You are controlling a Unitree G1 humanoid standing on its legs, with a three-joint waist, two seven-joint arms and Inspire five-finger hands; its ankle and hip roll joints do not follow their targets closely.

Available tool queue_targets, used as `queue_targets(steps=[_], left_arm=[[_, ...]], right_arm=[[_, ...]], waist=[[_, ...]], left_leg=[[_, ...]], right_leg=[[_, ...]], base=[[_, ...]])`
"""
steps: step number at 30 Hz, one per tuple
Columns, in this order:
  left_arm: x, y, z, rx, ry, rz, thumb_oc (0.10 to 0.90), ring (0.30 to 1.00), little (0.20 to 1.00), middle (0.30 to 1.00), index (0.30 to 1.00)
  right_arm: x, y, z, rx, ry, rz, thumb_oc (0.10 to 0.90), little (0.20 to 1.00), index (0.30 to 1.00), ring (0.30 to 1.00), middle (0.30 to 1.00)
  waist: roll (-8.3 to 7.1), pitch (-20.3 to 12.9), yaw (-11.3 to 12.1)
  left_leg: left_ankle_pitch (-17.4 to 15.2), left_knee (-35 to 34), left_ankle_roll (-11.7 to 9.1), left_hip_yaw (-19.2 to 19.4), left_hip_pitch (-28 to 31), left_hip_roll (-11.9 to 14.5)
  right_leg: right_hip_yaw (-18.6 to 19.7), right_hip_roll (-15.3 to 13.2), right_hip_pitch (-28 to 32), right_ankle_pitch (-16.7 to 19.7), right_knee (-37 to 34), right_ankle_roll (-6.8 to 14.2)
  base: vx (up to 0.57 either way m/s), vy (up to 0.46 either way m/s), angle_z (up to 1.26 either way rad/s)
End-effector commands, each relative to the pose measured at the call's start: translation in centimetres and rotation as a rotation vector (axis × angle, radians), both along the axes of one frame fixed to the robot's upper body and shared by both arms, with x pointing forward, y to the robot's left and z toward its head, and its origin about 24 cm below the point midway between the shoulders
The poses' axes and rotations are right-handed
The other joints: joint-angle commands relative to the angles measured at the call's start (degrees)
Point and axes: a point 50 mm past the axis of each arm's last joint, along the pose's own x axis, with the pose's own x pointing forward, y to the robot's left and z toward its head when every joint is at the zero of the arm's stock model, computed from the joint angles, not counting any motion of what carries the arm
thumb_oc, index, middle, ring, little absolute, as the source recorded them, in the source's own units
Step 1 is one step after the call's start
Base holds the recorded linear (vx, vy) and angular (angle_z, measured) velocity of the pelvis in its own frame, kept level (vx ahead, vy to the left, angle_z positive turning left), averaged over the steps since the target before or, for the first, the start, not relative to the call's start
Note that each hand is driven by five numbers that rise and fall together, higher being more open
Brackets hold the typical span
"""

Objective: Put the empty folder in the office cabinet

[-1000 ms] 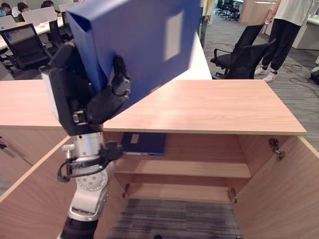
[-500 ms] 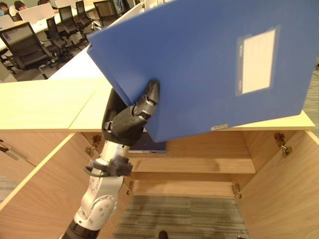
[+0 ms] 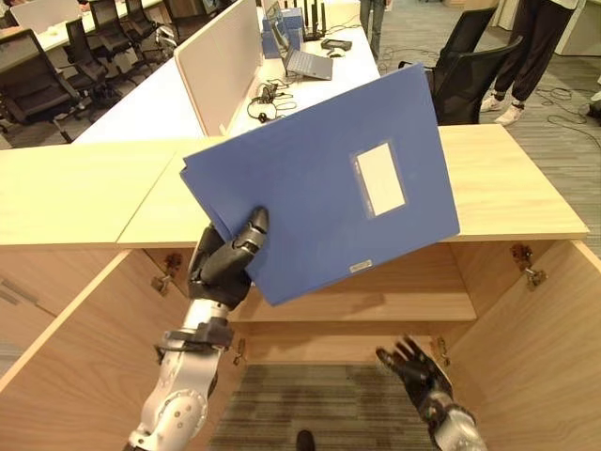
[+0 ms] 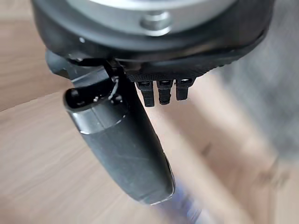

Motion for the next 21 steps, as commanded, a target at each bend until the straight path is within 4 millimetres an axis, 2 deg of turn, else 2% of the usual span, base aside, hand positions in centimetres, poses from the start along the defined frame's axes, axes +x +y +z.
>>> queue_targets(steps=[1, 2, 3, 8, 10, 14, 15, 16, 21], left_arm=[[0.8, 1.2, 4.4, 0.004, -0.247, 0.047, 0.400, 0.300, 0.300, 0.300, 0.300], [0.8, 1.2, 4.4, 0.004, -0.246, 0.047, 0.400, 0.300, 0.300, 0.300, 0.300], [0.8, 1.1, 4.2, 0.012, -0.238, 0.038, 0.400, 0.300, 0.300, 0.300, 0.300], [0.8, 0.7, 3.9, 0.007, -0.225, 0.024, 0.400, 0.300, 0.300, 0.300, 0.300], [0.9, 0.1, 3.9, 0.016, -0.229, 0.000, 0.400, 0.300, 0.300, 0.300, 0.300], [1.0, -0.5, 4.0, 0.008, -0.235, -0.025, 0.400, 0.300, 0.300, 0.300, 0.300], [1.1, -0.8, 4.0, 0.006, -0.237, -0.028, 0.400, 0.300, 0.300, 0.300, 0.300], [1.1, -0.8, 4.0, 0.006, -0.237, -0.028, 0.400, 0.300, 0.300, 0.300, 0.300], [1.1, -1.4, 3.9, -0.018, -0.240, -0.043, 0.400, 0.300, 0.300, 0.300, 0.300]], right_arm=[[3.0, 1.1, 4.2, 0.145, -0.264, 0.003, 0.800, 0.900, 0.900, 0.900, 0.900], [3.0, 1.1, 4.2, 0.145, -0.264, 0.003, 0.800, 0.900, 0.900, 0.900, 0.900], [3.0, 2.4, 5.1, 0.237, -0.302, 0.043, 0.800, 0.900, 0.900, 0.900, 0.900], [2.7, 4.1, 6.3, 0.314, -0.348, 0.124, 0.800, 0.900, 0.900, 0.900, 0.900], [2.7, 5.5, 7.2, 0.373, -0.380, 0.191, 0.800, 0.900, 0.900, 0.900, 0.900], [2.7, 6.7, 8.1, 0.422, -0.406, 0.236, 0.800, 0.900, 0.900, 0.900, 0.900], [2.9, 7.5, 8.9, 0.452, -0.436, 0.268, 0.800, 0.900, 0.900, 0.900, 0.900], [2.9, 7.5, 8.9, 0.452, -0.436, 0.268, 0.800, 0.900, 0.900, 0.900, 0.900], [3.1, 8.8, 11.5, 0.508, -0.540, 0.364, 0.800, 0.900, 0.900, 0.900, 0.900]], waist=[[-1.98, -1.67, -0.64], [-1.97, -1.71, -0.65], [-2.12, -1.79, -0.71], [-2.27, -1.89, -0.72], [-2.36, -1.89, -0.66], [-2.40, -1.82, -0.71], [-2.36, -1.79, -0.69], [-2.36, -1.78, -0.70], [-2.43, -1.79, -0.67]], left_leg=[[-10.88, -0.28, -2.53, -3.37, 7.68, 1.26], [-10.88, -0.28, -2.53, -3.37, 7.67, 1.26], [-10.75, -0.28, -2.57, -3.20, 7.58, 1.29], [-10.63, -0.28, -2.61, -3.13, 7.32, 1.35], [-10.53, -0.28, -2.66, -3.05, 7.07, 1.33], [-10.46, -0.28, -2.65, -2.98, 6.94, 1.34], [-10.40, -0.28, -2.66, -2.94, 6.92, 1.34], [-10.40, -0.28, -2.66, -2.94, 6.93, 1.34], [-10.28, -0.28, -2.64, -2.88, 6.72, 1.41]], right_leg=[[3.91, -4.39, -0.65, -1.56, -0.07, 5.13], [3.91, -4.40, -0.66, -1.56, -0.07, 5.13], [3.99, -4.43, -0.83, -1.47, -0.07, 5.11], [4.08, -4.49, -1.18, -1.32, -0.07, 5.17], [4.16, -4.48, -1.35, -1.19, -0.07, 5.21], [4.16, -4.50, -1.50, -1.15, -0.07, 5.19], [4.22, -4.53, -1.51, -1.13, -0.07, 5.17], [4.22, -4.53, -1.51, -1.13, -0.07, 5.17], [4.10, -4.51, -1.61, -1.14, -0.07, 5.13]], base=[[0.00, 0.012, -0.05], [0.00, 0.013, -0.07], [0.00, 0.007, -0.07], [0.00, 0.001, -0.03], [0.00, 0.000, 0.00], [0.00, 0.000, 0.00], [0.00, 0.000, 0.00], [0.00, 0.000, 0.00], [0.00, 0.000, 0.00]])
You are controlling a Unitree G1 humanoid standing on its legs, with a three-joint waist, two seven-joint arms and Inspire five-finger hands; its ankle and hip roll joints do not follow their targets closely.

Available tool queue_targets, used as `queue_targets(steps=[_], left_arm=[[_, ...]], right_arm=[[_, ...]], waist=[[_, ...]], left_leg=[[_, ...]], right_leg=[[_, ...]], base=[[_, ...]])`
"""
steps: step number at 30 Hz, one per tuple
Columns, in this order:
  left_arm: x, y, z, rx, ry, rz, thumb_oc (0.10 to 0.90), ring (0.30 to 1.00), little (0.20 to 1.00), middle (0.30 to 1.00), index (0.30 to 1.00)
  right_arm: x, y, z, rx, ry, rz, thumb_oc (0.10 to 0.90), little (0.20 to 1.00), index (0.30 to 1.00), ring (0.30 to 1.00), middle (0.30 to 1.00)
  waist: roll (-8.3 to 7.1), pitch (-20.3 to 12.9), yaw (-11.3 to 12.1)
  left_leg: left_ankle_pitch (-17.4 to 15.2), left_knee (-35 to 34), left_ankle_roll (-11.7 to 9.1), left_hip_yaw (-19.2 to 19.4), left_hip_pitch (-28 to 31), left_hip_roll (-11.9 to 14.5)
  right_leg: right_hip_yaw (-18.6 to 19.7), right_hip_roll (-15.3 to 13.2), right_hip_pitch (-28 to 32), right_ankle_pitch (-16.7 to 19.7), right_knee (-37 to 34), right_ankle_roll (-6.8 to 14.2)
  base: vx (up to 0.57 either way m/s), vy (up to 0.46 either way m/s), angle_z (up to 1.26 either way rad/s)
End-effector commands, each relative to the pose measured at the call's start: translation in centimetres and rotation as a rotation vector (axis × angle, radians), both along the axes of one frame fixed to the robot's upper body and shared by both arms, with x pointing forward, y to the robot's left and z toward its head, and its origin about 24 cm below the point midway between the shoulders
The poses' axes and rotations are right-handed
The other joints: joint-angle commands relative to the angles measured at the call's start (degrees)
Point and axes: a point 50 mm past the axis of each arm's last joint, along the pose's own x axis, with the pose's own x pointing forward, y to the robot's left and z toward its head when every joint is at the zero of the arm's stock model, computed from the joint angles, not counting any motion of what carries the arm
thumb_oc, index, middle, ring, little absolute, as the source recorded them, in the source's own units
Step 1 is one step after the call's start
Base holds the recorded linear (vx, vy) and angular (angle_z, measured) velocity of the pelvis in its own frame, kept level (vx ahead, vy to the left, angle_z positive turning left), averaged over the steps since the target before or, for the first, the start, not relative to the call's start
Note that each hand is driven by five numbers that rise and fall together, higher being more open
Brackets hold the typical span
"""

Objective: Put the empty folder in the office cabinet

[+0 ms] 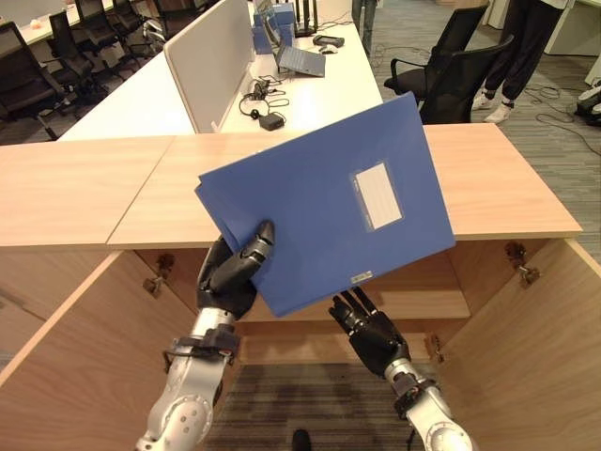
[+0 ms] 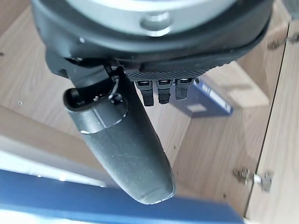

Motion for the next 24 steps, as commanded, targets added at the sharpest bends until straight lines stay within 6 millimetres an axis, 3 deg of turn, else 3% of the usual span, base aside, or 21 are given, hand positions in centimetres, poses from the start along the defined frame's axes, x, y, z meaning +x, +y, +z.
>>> queue_targets(steps=[1, 8, 12, 18, 24], left_arm=[[1.3, -0.7, 5.4, -0.018, -0.312, -0.026, 0.400, 0.300, 0.300, 0.300, 0.300], [1.1, -0.8, 5.3, -0.014, -0.312, -0.036, 0.400, 0.300, 0.300, 0.300, 0.300], [0.8, -0.8, 4.7, -0.016, -0.287, -0.035, 0.400, 0.300, 0.300, 0.300, 0.300], [0.6, -0.8, 3.8, -0.030, -0.247, -0.038, 0.400, 0.300, 0.300, 0.300, 0.300], [0.4, -1.1, 2.8, -0.050, -0.204, -0.045, 0.400, 0.300, 0.300, 0.300, 0.300]], right_arm=[[2.6, 2.2, 6.5, 0.178, -0.324, 0.073, 0.800, 0.900, 0.900, 0.900, 0.900], [2.9, 2.4, 8.9, 0.216, -0.432, 0.088, 0.800, 0.900, 0.900, 0.900, 0.900], [3.9, 2.1, 11.6, 0.246, -0.549, 0.043, 0.800, 0.900, 0.900, 0.900, 0.900], [4.6, 1.4, 13.9, 0.262, -0.646, -0.023, 0.800, 0.900, 0.900, 0.900, 0.900], [5.3, 0.8, 14.8, 0.276, -0.670, -0.099, 0.800, 0.900, 0.900, 0.900, 0.900]], waist=[[-1.53, -2.09, -0.62], [-1.36, -2.22, -0.56], [-1.07, -2.27, -0.44], [-0.91, -2.42, -0.20], [-0.88, -2.51, 0.14]], left_leg=[[-9.89, -0.27, -2.61, -3.77, 6.61, 1.43], [-9.96, -0.27, -2.57, -3.86, 6.48, 1.43], [-10.05, -0.27, -2.47, -3.87, 6.56, 1.45], [-10.13, -0.27, -2.30, -4.02, 6.62, 1.46], [-10.26, -0.27, -2.18, -4.23, 6.72, 1.47]], right_leg=[[3.10, -4.28, -1.32, -1.22, -0.06, 4.93], [3.29, -4.26, -1.45, -1.33, -0.06, 4.88], [3.05, -4.26, -1.38, -1.43, -0.06, 4.83], [3.02, -4.27, -1.27, -1.58, -0.06, 4.75], [2.88, -4.29, -1.10, -1.73, -0.06, 4.62]], base=[[0.00, 0.000, 0.00], [0.00, 0.000, 0.00], [0.00, 0.000, 0.00], [0.00, 0.000, 0.00], [0.00, 0.000, 0.00]])
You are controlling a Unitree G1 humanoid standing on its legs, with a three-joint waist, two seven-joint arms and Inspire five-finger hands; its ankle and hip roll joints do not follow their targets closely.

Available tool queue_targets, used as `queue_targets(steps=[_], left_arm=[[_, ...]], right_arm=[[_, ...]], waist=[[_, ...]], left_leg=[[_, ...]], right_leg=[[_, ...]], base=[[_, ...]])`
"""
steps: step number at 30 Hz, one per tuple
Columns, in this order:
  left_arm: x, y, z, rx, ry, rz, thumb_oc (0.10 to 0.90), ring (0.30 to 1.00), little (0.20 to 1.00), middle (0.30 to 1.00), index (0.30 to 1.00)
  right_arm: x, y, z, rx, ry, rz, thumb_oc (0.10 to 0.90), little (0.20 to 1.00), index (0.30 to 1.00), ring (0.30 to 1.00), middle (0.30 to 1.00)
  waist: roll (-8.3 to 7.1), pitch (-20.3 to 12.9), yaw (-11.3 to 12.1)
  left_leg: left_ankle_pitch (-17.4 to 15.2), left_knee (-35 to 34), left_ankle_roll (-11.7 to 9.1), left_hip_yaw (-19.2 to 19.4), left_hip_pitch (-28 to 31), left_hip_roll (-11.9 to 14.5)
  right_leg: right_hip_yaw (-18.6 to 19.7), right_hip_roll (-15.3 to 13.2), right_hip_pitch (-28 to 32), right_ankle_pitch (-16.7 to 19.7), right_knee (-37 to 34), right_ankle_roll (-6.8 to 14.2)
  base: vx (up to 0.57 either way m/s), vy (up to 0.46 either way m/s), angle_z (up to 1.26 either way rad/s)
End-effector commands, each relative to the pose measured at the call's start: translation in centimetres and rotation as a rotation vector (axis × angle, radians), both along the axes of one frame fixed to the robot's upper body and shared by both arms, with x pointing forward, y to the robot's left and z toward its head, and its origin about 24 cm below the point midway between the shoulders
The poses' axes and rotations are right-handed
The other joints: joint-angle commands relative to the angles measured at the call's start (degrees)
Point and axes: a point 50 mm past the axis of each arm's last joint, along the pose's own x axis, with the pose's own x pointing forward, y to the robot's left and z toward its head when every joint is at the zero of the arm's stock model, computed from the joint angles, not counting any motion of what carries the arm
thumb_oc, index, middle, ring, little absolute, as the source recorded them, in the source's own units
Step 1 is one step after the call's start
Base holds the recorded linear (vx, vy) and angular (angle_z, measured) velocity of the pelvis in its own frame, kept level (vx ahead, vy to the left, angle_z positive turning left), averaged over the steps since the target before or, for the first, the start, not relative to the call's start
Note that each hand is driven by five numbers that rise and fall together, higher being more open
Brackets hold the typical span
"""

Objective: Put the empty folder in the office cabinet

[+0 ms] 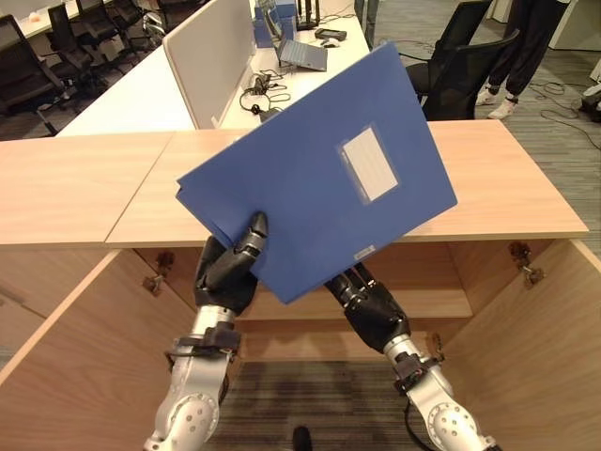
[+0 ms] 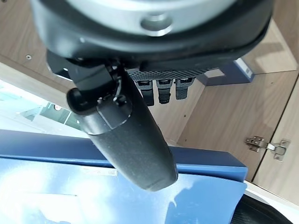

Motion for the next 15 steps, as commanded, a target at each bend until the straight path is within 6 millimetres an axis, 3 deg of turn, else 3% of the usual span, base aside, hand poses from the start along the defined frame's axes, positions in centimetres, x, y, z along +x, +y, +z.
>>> queue_targets(steps=[1, 8, 15], left_arm=[[0.4, -0.9, 2.1, 0.009, -0.138, -0.080, 0.400, 0.300, 0.300, 0.300, 0.300], [0.2, -2.4, 1.0, -0.011, -0.089, -0.167, 0.400, 0.300, 0.300, 0.300, 0.300], [0.1, -2.2, 0.7, 0.025, -0.086, -0.205, 0.400, 0.300, 0.300, 0.300, 0.300]], right_arm=[[3.1, 0.8, 11.3, 0.262, -0.505, -0.086, 0.800, 0.900, 0.900, 0.900, 0.900], [3.9, 0.8, 11.1, 0.266, -0.476, -0.127, 0.800, 0.900, 0.900, 0.900, 0.900], [5.2, -1.1, 9.5, 0.251, -0.392, -0.255, 0.800, 0.900, 0.900, 0.900, 0.900]], waist=[[-1.09, -2.35, -0.15], [-1.17, -2.48, 0.14], [-1.16, -2.52, 0.55]], left_leg=[[-10.18, -0.28, -2.27, -4.30, 7.59, 1.51], [-10.37, -0.28, -2.09, -4.69, 7.70, 1.44], [-10.48, -0.28, -2.06, -5.19, 7.77, 1.34]], right_leg=[[2.95, -4.19, -0.32, -1.76, -0.05, 4.55], [2.86, -4.21, -0.06, -1.84, -0.05, 4.57], [2.58, -4.19, 0.18, -2.07, -0.05, 4.55]], base=[[0.00, 0.000, 0.00], [0.00, 0.000, 0.00], [0.00, 0.002, 0.01]])
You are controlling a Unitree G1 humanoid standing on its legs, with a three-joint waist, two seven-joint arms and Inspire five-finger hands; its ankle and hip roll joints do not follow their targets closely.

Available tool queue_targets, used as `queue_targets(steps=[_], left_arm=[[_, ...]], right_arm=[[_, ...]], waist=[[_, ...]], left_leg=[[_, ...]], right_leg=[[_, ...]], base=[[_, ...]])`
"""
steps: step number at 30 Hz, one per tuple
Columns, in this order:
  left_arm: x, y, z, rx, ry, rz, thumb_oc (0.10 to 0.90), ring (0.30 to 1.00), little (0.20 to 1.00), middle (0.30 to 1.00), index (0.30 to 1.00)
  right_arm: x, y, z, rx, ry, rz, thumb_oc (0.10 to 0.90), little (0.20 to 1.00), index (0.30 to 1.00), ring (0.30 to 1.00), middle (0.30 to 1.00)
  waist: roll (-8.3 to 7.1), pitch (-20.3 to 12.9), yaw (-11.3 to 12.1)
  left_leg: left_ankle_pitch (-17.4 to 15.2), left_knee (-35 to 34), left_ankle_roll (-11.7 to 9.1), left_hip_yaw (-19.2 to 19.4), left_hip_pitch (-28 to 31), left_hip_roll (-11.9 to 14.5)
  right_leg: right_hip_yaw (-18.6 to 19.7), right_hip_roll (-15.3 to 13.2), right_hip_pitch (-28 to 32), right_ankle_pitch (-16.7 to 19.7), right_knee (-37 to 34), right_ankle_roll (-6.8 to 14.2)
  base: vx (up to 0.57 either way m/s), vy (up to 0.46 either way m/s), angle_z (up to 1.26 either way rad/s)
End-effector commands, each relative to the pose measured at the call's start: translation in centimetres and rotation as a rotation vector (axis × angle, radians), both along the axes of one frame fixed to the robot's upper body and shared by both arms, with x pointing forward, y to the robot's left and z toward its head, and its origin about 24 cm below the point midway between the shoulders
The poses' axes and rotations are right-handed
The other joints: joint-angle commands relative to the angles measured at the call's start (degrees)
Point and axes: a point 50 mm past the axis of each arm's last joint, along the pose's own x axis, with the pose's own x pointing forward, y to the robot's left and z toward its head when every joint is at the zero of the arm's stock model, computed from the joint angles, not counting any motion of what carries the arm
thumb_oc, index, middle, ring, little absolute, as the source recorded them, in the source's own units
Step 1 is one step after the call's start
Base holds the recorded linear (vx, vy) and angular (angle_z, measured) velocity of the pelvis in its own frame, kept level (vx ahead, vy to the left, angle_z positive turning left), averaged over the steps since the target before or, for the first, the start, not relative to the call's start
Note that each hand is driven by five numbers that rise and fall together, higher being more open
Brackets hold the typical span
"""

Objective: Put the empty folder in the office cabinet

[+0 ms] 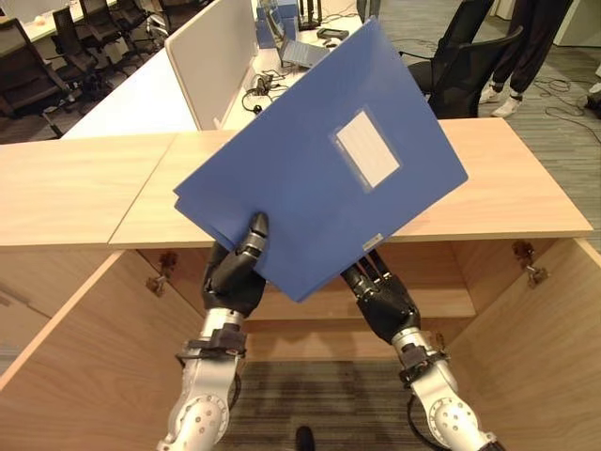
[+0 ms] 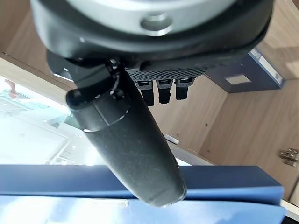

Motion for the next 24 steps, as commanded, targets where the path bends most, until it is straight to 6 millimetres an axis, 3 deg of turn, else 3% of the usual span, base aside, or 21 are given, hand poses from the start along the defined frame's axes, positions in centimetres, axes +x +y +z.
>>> queue_targets(steps=[1, 8, 12, 24], left_arm=[[0.2, -1.2, 1.1, 0.111, -0.113, -0.144, 0.400, 0.300, 0.300, 0.300, 0.300], [0.0, -1.1, 0.6, 0.109, -0.087, -0.147, 0.400, 0.300, 0.300, 0.300, 0.300], [-0.1, -1.2, 0.4, 0.119, -0.084, -0.171, 0.400, 0.300, 0.300, 0.300, 0.300], [-0.3, -1.0, 0.2, 0.147, -0.088, -0.189, 0.400, 0.300, 0.300, 0.300, 0.300]], right_arm=[[4.5, 0.2, 8.9, 0.224, -0.398, -0.145, 0.800, 0.900, 0.900, 0.900, 0.900], [5.2, -0.8, 8.0, 0.236, -0.339, -0.226, 0.800, 0.900, 0.900, 0.900, 0.900], [5.3, -0.7, 6.1, 0.211, -0.245, -0.229, 0.800, 0.900, 0.900, 0.900, 0.900], [5.4, -0.9, 3.6, 0.175, -0.136, -0.249, 0.800, 0.900, 0.900, 0.900, 0.900]], waist=[[-1.73, -2.51, 0.51], [-1.71, -2.53, 0.86], [-1.68, -2.36, 0.98], [-1.55, -2.11, 1.10]], left_leg=[[-10.52, -0.28, -2.11, -4.86, 7.67, 1.38], [-10.63, -0.28, -2.06, -5.07, 7.70, 1.27], [-10.68, -0.28, -1.99, -5.27, 7.75, 1.16], [-10.68, -0.28, -1.98, -5.33, 7.74, 1.11]], right_leg=[[2.96, -4.22, -0.26, -2.08, -0.05, 4.54], [2.69, -4.22, -0.12, -2.10, -0.05, 4.60], [2.66, -4.25, -0.08, -2.12, -0.05, 4.60], [2.74, -4.29, -0.04, -2.18, -0.05, 4.59]], base=[[0.00, 0.000, 0.00], [0.00, 0.002, 0.01], [0.00, 0.000, 0.00], [0.00, 0.000, 0.00]])
